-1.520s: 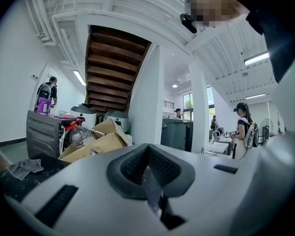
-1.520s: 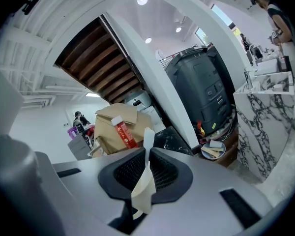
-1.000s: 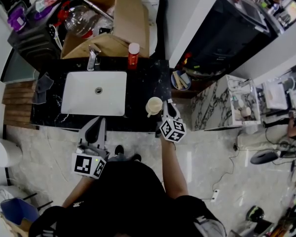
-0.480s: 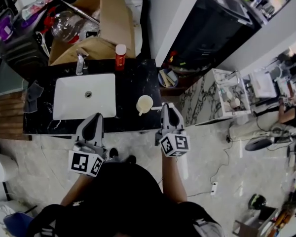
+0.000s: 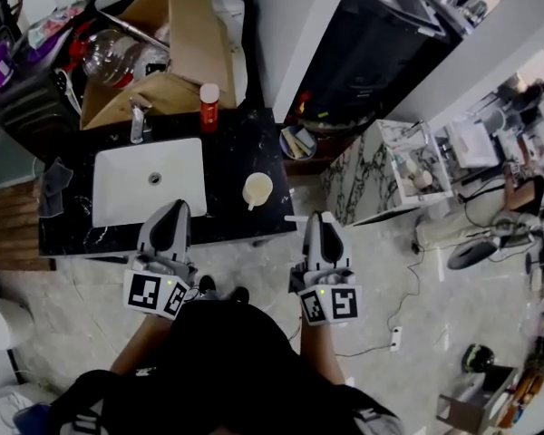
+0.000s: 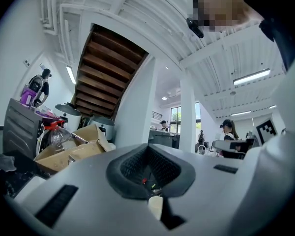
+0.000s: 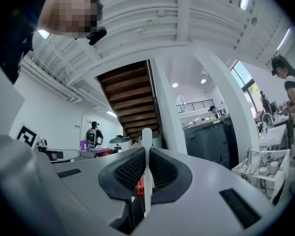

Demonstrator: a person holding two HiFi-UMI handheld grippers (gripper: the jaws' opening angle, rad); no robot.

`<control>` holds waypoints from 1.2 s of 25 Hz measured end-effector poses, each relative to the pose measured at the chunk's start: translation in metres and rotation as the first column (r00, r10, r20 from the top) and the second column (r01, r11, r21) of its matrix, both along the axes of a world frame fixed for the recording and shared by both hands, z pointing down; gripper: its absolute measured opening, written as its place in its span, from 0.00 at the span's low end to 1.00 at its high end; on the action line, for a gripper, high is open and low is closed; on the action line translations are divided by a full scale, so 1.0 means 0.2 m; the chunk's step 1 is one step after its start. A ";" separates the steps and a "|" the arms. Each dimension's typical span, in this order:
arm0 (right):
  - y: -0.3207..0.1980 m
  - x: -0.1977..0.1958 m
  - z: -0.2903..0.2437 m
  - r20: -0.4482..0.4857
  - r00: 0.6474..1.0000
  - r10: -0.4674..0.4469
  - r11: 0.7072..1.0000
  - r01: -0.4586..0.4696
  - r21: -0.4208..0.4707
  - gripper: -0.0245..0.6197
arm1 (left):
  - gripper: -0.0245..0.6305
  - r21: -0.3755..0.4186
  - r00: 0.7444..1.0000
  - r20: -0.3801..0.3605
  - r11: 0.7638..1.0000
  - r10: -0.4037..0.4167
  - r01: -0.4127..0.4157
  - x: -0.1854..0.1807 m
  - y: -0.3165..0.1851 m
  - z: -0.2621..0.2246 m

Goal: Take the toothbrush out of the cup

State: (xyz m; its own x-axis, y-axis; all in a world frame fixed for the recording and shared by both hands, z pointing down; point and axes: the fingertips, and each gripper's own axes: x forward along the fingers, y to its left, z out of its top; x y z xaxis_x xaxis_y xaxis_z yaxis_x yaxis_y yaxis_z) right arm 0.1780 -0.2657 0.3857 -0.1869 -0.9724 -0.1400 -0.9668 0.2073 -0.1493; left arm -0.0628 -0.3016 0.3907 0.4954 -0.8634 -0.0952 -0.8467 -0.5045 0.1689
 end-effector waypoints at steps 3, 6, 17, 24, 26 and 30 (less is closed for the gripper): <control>0.08 0.01 -0.06 -0.019 0.999 0.026 0.999 -0.026 0.032 0.10 | 0.04 0.007 1.000 -0.004 1.000 0.007 -0.007 0.01 0.01 -0.02; 0.14 0.01 -0.10 -0.029 0.999 0.040 0.998 -0.039 0.053 0.10 | 0.04 0.010 1.000 -0.002 1.000 0.015 -0.015 0.02 0.03 -0.03; 0.23 0.03 -0.12 -0.057 0.995 0.079 0.994 -0.074 0.076 0.10 | 0.04 0.022 1.000 0.021 1.000 0.014 -0.015 0.02 0.08 -0.04; 0.23 0.05 -0.12 -0.049 0.996 0.079 0.994 -0.075 0.077 0.10 | 0.04 0.027 0.999 0.024 0.999 0.024 -0.025 0.03 0.09 -0.05; 0.23 0.05 -0.11 -0.047 0.996 0.080 0.994 -0.076 0.079 0.10 | 0.04 0.032 0.999 0.031 0.999 0.029 -0.030 0.03 0.09 -0.05; 0.24 0.04 -0.10 -0.060 0.994 0.088 0.993 -0.083 0.081 0.10 | 0.04 0.038 0.999 0.037 0.998 0.038 -0.039 0.03 0.11 -0.05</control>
